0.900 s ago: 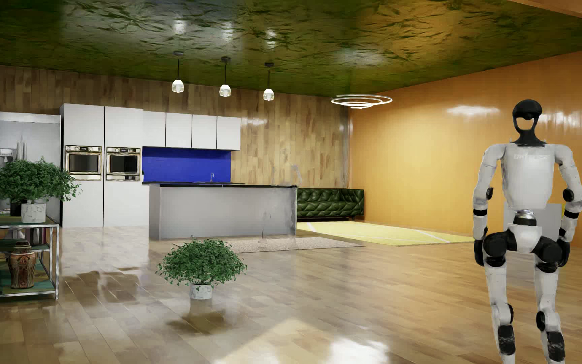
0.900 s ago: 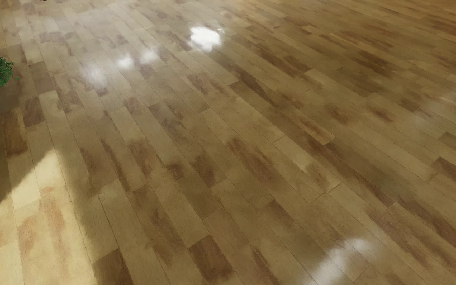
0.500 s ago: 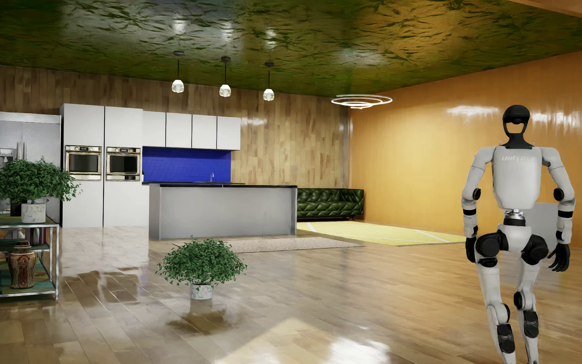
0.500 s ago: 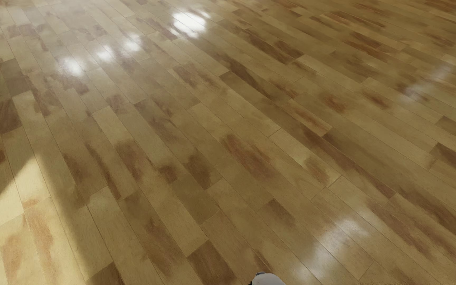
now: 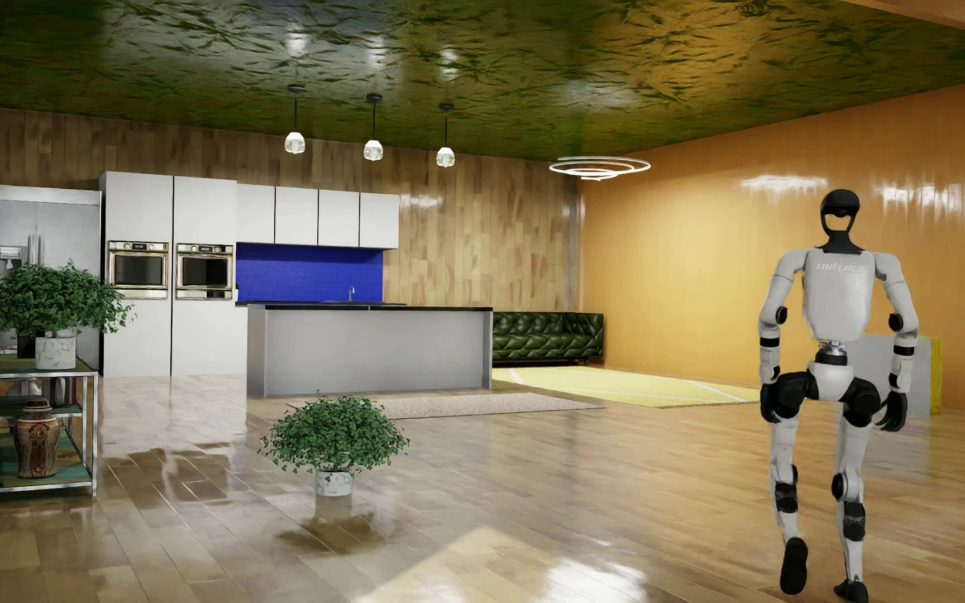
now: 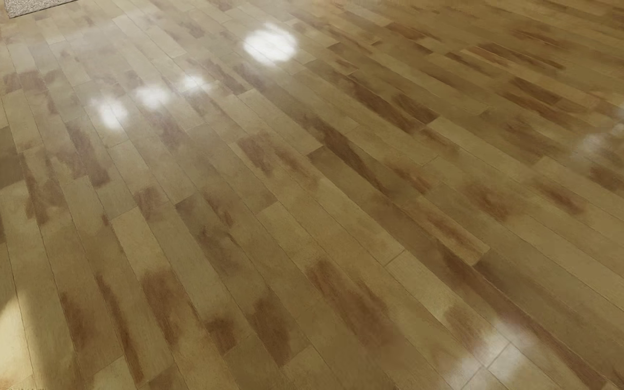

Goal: Head to the counter

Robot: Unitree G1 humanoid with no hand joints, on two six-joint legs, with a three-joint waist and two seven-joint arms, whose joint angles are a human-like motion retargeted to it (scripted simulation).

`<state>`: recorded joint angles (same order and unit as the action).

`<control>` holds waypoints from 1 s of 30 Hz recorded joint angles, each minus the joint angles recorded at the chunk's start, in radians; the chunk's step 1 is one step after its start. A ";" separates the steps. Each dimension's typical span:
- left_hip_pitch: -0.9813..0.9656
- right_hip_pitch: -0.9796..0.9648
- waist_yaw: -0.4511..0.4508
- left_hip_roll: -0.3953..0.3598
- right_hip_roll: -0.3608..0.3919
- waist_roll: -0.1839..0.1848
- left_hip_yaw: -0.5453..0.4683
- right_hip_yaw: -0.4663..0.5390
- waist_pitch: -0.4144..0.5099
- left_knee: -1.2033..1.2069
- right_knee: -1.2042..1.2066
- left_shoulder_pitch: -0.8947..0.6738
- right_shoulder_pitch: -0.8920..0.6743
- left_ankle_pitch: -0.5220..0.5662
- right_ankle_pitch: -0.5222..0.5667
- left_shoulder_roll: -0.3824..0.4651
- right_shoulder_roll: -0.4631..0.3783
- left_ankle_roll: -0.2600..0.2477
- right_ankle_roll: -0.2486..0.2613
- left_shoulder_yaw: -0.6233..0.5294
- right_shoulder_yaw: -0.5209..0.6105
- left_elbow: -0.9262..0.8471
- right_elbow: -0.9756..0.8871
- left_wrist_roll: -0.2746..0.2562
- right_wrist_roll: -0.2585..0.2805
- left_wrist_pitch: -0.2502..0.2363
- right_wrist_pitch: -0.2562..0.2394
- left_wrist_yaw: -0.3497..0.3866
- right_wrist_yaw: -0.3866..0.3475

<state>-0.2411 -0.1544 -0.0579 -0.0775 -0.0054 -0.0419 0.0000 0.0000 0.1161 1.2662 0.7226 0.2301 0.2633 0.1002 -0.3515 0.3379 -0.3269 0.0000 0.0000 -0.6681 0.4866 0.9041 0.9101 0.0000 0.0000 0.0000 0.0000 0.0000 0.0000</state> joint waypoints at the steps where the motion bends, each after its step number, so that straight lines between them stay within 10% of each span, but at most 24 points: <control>1: -0.068 0.090 0.065 -0.011 -0.002 -0.013 0.000 0.000 0.007 -0.131 -0.065 0.024 -0.011 0.049 0.008 0.004 -0.001 0.000 0.000 0.027 -0.008 -0.018 -0.032 0.000 0.000 0.000 0.000 0.000 0.000; 4: -0.203 0.320 0.184 -0.035 -0.015 -0.029 0.000 0.000 0.003 -0.695 -0.224 0.063 -0.064 0.059 0.001 0.023 -0.039 0.000 0.000 0.018 -0.020 -0.033 -0.128 0.000 0.000 0.000 0.000 0.000 0.000; 6: -0.251 0.407 0.219 -0.027 -0.023 -0.028 0.000 0.000 -0.021 -0.821 -0.232 0.083 -0.104 -0.298 -0.032 0.026 -0.056 0.000 0.000 -0.002 -0.031 -0.032 -0.152 0.000 0.000 0.000 0.000 0.000 0.000; 7: -0.271 0.437 0.245 -0.026 -0.030 -0.033 0.000 0.000 -0.022 -0.815 -0.218 0.087 -0.115 -0.299 -0.033 0.027 -0.056 0.000 0.000 -0.012 -0.047 -0.024 -0.148 0.000 0.000 0.000 0.000 0.000 0.000; 9: -0.329 0.460 0.271 -0.048 -0.062 -0.063 0.000 0.000 -0.030 -0.705 -0.130 0.091 -0.103 0.063 0.088 0.028 -0.038 0.000 0.000 -0.026 -0.081 -0.009 -0.123 0.000 0.000 0.000 0.000 0.000 0.000; 11: -0.286 0.369 0.230 -0.106 -0.110 -0.095 0.000 0.000 -0.033 -0.596 0.158 0.075 -0.068 0.167 0.390 0.024 -0.014 0.000 0.000 -0.042 -0.068 0.022 -0.072 0.000 0.000 0.000 0.000 0.000 0.000; 12: -0.232 0.260 0.194 -0.136 -0.129 -0.099 0.000 0.000 -0.036 -0.588 0.360 0.064 -0.055 0.136 0.445 0.023 -0.014 0.000 0.000 -0.033 -0.042 0.017 -0.054 0.000 0.000 0.000 0.000 0.000 0.000; 15: 0.059 -0.022 0.038 -0.150 -0.127 -0.065 0.000 0.000 -0.002 -0.695 0.629 -0.010 -0.023 -0.069 0.158 0.022 -0.015 0.000 0.000 0.015 0.002 -0.009 -0.041 0.000 0.000 0.000 0.000 0.000 0.000; 21: 0.495 -0.285 -0.177 -0.086 -0.126 -0.009 0.000 0.000 -0.043 -0.862 -0.176 -0.174 0.056 -0.475 0.260 0.077 -0.026 0.000 0.000 0.123 -0.008 -0.146 -0.010 0.000 0.000 0.000 0.000 0.000 0.000; 26: 0.498 -0.293 -0.225 0.023 -0.045 0.048 0.000 0.000 -0.072 -0.443 0.041 -0.102 0.071 -0.073 0.252 0.030 -0.015 0.000 0.000 0.192 -0.002 -0.135 0.095 0.000 0.000 0.000 0.000 0.000 0.000; 28: 0.282 -0.151 -0.174 0.062 0.012 0.069 0.000 0.000 -0.040 0.058 0.051 -0.073 0.058 -0.013 0.160 0.007 -0.007 0.000 0.000 0.137 -0.006 -0.092 0.108 0.000 0.000 0.000 0.000 0.000 0.000; 30: 0.074 0.010 -0.050 0.029 -0.006 0.034 0.000 0.000 -0.025 0.047 -0.042 -0.053 0.027 0.031 0.144 -0.003 -0.018 0.000 0.000 0.051 0.009 -0.049 0.063 0.000 0.000 0.000 0.000 0.000 0.000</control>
<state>-0.1667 -0.1442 -0.1078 -0.0489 -0.0109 -0.0074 0.0000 0.0000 0.0915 1.3135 0.6805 0.1766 0.2902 0.1315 -0.2077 0.3348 -0.3452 0.0000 0.0000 -0.6169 0.4954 0.8550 0.9736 0.0000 0.0000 0.0000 0.0000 0.0000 0.0000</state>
